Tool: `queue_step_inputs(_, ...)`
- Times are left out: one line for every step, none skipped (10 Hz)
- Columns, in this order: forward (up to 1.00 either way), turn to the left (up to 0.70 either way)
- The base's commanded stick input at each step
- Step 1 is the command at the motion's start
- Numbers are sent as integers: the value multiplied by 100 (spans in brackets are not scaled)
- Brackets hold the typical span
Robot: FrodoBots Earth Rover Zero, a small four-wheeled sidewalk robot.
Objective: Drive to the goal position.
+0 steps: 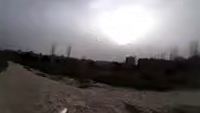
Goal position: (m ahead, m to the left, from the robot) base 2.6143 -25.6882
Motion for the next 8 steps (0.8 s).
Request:
queue_step_inputs(70,-35)
queue_step_inputs(70,-35)
queue_step_inputs(70,-35)
queue_step_inputs(70,-35)
queue_step_inputs(70,-35)
queue_step_inputs(70,-35)
queue_step_inputs(70,-35)
queue_step_inputs(70,-35)
